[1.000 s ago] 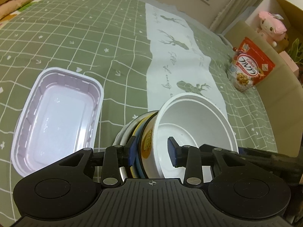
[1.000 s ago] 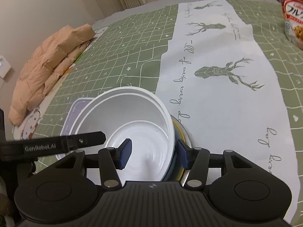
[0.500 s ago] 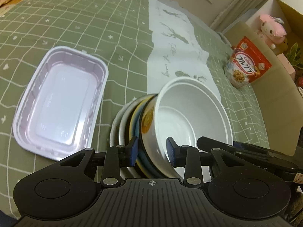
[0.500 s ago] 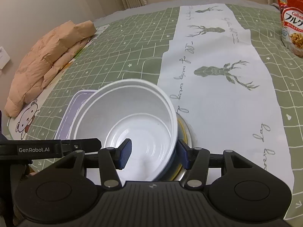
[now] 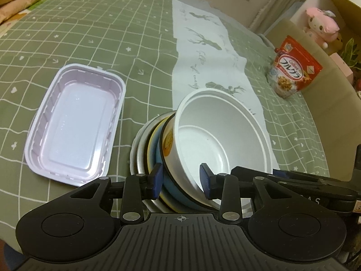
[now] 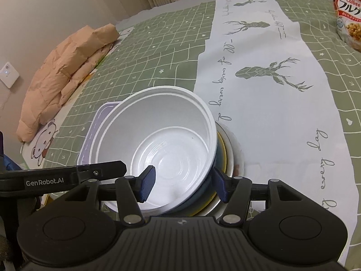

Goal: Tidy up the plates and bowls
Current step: 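Open both grippers and release the bowl stack inside the steel bowl, then move both grippers to the white-and-red rectangular tray and grasp its rim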

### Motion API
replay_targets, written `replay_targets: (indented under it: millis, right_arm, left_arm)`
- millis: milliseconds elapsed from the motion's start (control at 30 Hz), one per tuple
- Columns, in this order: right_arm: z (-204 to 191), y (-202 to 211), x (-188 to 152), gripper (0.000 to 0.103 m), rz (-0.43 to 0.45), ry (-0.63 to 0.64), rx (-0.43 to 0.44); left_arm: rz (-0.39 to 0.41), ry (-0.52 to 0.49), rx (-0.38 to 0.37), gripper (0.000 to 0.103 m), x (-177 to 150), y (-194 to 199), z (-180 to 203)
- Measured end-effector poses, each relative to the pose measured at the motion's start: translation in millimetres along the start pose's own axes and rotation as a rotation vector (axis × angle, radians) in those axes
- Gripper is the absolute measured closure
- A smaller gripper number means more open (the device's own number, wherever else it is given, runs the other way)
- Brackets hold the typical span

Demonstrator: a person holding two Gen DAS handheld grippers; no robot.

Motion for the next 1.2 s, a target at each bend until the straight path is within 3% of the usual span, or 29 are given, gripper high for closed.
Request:
replay_targets:
  millis: [167,400,533,733,900,1033,1200]
  right_arm:
    - [-0.1,3.7,-0.3,0.047,0.015,0.006,-0.005]
    - [-17.8,23.5,9.6,0.047,0.093,0.098,-0.114]
    - [-30.1,33.1,21.1,0.047,0.145,0.159,-0.195]
    - [-58.8,29.0,53.3,0.047,0.167,0.195,-0.185]
    - [-95.1,-2.9,84.9,0.047,0.100,0.245,-0.127]
    - [-119.5,-54.6,112.1,0.047,-0.063,0.227,-0.052]
    - [-150.1,-111.3,135.6,0.047,-0.199,0.273,-0.142]
  left_arm:
    - [0.029,-0.021,-0.010,0.067,-0.8,8.2,3.4]
    - [0.070,-0.060,-0.039,0.070,3.9,23.1,6.7]
    - [0.093,-0.059,-0.066,0.070,10.5,34.9,-2.7]
    - [0.165,0.010,-0.113,0.070,30.9,61.6,-41.5]
    - [0.270,0.118,-0.031,0.070,55.5,74.4,-97.1]
    - [0.276,0.174,0.066,0.070,66.0,59.6,-130.8]
    - [0.230,0.176,0.119,0.070,66.2,32.3,-148.7]
Point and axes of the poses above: each gripper's, at about its wrist camera, not at the fingertips, and y roughly against the way its jaws point, z to its right, x to its top, the point moved 1 cm from there along -y, roughly the way its jaws point, and after that the axes turned 13 degrees about y, right-handed, at the moved point
